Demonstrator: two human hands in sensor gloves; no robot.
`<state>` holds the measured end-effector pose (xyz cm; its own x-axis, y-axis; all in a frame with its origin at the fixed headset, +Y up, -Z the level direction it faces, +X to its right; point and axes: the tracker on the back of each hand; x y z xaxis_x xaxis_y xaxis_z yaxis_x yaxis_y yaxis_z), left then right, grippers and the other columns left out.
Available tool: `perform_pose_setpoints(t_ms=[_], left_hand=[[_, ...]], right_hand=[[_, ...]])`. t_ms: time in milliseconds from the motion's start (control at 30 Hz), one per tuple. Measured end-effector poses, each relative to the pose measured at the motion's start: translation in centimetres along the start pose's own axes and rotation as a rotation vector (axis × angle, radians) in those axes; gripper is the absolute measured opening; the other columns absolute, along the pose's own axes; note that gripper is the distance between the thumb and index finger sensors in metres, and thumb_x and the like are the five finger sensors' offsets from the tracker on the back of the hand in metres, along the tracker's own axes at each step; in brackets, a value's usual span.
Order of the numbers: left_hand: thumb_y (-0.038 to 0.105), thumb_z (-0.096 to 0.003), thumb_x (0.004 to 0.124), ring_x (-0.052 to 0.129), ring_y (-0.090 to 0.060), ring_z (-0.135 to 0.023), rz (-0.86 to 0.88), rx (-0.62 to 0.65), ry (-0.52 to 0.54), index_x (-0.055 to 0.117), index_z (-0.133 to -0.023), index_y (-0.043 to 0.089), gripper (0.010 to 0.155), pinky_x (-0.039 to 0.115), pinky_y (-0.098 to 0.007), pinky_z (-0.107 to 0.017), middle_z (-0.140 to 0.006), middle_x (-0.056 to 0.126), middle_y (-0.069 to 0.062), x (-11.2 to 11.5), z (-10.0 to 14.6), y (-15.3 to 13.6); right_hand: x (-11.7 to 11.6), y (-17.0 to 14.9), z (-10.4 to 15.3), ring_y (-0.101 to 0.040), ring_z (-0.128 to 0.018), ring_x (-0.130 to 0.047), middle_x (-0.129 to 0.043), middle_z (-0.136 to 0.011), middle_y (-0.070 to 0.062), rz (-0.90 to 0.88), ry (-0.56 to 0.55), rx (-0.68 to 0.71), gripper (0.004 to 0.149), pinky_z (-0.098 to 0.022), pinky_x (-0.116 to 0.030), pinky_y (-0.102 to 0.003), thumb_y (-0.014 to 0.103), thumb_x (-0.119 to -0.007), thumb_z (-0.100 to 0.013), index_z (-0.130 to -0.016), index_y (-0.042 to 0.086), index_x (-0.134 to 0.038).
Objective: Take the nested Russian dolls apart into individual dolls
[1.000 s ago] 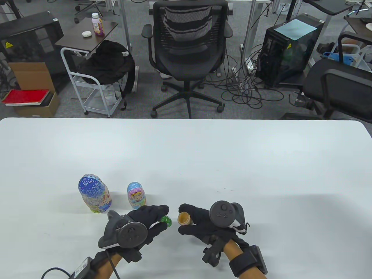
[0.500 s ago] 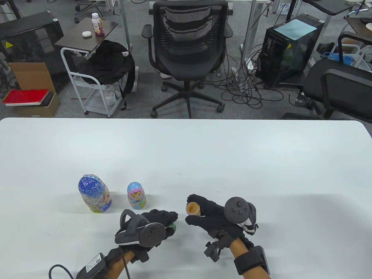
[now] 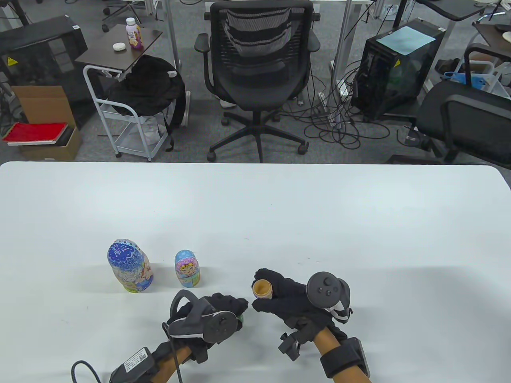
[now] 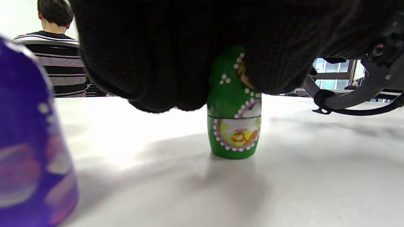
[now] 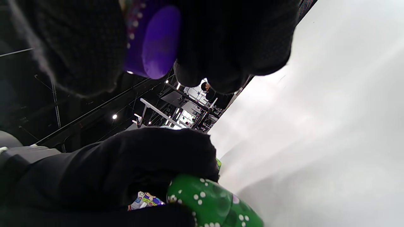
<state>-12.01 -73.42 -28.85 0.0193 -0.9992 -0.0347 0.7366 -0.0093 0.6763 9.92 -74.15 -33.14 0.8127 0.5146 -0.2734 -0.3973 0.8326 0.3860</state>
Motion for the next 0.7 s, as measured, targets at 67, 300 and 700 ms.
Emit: perform_pose_setpoints(t_ms=[67, 300, 700], left_hand=[[0.046, -0.0517, 0.083, 0.1, -0.031, -0.072, 0.0, -0.003, 0.004, 0.073, -0.1, 0.02, 0.056, 0.089, -0.039, -0.053, -0.09, 0.093, -0.009, 0.0, 0.0, 0.0], [0.05, -0.0506, 0.082, 0.098, -0.033, -0.074, -0.029, -0.005, 0.017, 0.071, -0.103, 0.021, 0.061, 0.089, -0.04, -0.054, -0.092, 0.091, -0.009, -0.4, 0.5, -0.1], [0.06, -0.0463, 0.081, 0.094, -0.036, -0.08, -0.17, -0.186, 0.024, 0.067, -0.106, 0.023, 0.072, 0.086, -0.043, -0.058, -0.098, 0.086, -0.011, -3.0, 4.7, -3.8]], right_hand=[[0.0, 0.0, 0.0, -0.036, -0.074, -0.097, -0.094, -0.086, -0.018, -0.002, 0.0, -0.001, 0.082, -0.056, -0.084, -0.044, 0.047, -0.093, -0.036, -0.101, 0.005, -0.066], [-0.2, 0.0, 0.0, -0.036, -0.074, -0.097, -0.094, -0.085, -0.018, 0.011, 0.009, 0.003, 0.082, -0.055, -0.085, -0.044, 0.047, -0.094, -0.035, -0.1, 0.005, -0.066], [-0.3, 0.1, 0.0, -0.036, -0.074, -0.097, -0.094, -0.085, -0.018, 0.016, 0.009, 0.012, 0.083, -0.055, -0.085, -0.044, 0.047, -0.094, -0.035, -0.101, 0.006, -0.064]])
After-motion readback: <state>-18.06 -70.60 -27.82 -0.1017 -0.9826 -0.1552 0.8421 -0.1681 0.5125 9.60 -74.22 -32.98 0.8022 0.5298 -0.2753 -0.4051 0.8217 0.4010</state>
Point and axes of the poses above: the tracker on the back of each hand, its own y axis roughly to the thumb side, its own z axis roughly from the fingertips to the wrist, x = y × z
